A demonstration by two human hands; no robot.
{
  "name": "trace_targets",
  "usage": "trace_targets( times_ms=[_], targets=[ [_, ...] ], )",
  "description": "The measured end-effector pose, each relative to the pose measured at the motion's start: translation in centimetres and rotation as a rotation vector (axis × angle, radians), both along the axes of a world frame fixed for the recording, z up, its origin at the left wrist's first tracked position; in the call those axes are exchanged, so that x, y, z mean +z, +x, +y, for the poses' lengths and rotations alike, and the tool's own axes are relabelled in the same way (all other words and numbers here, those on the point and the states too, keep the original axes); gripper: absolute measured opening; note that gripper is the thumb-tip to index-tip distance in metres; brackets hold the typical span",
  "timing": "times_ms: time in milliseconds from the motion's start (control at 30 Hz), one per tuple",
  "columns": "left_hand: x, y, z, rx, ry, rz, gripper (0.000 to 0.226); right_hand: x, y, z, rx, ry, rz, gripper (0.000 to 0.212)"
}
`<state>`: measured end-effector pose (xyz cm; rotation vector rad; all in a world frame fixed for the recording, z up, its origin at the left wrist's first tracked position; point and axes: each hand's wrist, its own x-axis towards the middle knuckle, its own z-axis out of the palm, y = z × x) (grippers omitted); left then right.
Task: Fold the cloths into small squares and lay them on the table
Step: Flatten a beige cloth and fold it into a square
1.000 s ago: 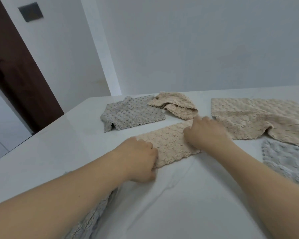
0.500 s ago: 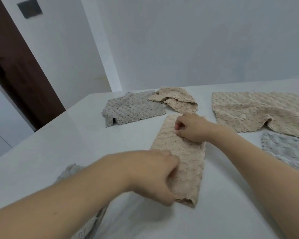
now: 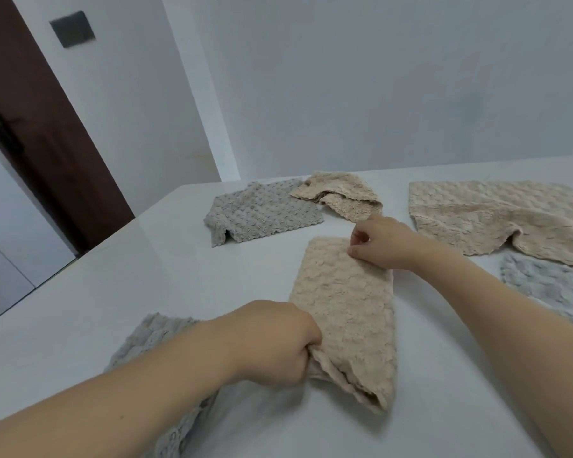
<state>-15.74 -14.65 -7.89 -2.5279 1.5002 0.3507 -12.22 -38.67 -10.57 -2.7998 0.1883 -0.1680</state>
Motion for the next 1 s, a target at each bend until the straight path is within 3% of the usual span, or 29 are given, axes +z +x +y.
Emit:
trace_targets(
  times_ms=[100, 200, 333, 433, 533, 667, 800, 933, 1000],
  targets=[
    [1.2, 1.0, -0.4, 0.143, -0.062, 0.282, 0.017, -0.1, -0.1, -0.2, 0.024, 0.168, 0.006, 0.014],
    [2.5, 3.2, -1.1, 0.304, -0.285, 0.408, 0.023, 0.0, -0.1, -0.7, -0.031, 0.394, 0.005, 0.023],
    [3.3, 6.8, -2.9, 0.386, -0.405, 0.270, 0.022, 0.8, -0.3, -1.4, -0.128, 0.748, 0.001, 0.062],
    [2.4, 9.6, -5.0, 0.435, -0.508, 0.210, 0.021, 1.3, -0.5, -1.9, -0.164, 0.857, 0.034, 0.075],
    [0.2, 11.6, -6.9, 0.486, -0.575, 0.156, 0.023, 1.0, -0.2, -2.1, -0.154, 0.791, 0.114, 0.055],
    [-3.1, 12.7, -8.4, 0.523, -0.597, 0.081, 0.031, 0.1, 0.6, -1.8, -0.135, 0.414, 0.101, 0.038],
    [-3.7, 13.7, -8.7, 0.548, -0.642, 0.162, 0.035, -0.1, 0.8, -1.5, -0.138, 0.150, 0.108, 0.026],
    [-4.0, 13.6, -8.8, 0.588, -0.651, 0.160, 0.037, 0.0, 1.0, -1.4, -0.129, 0.103, 0.159, 0.015],
    [-3.8, 13.1, -8.9, 0.614, -0.664, 0.165, 0.037, 0.1, 0.9, -1.1, -0.133, 0.191, 0.162, 0.023]
  ],
)
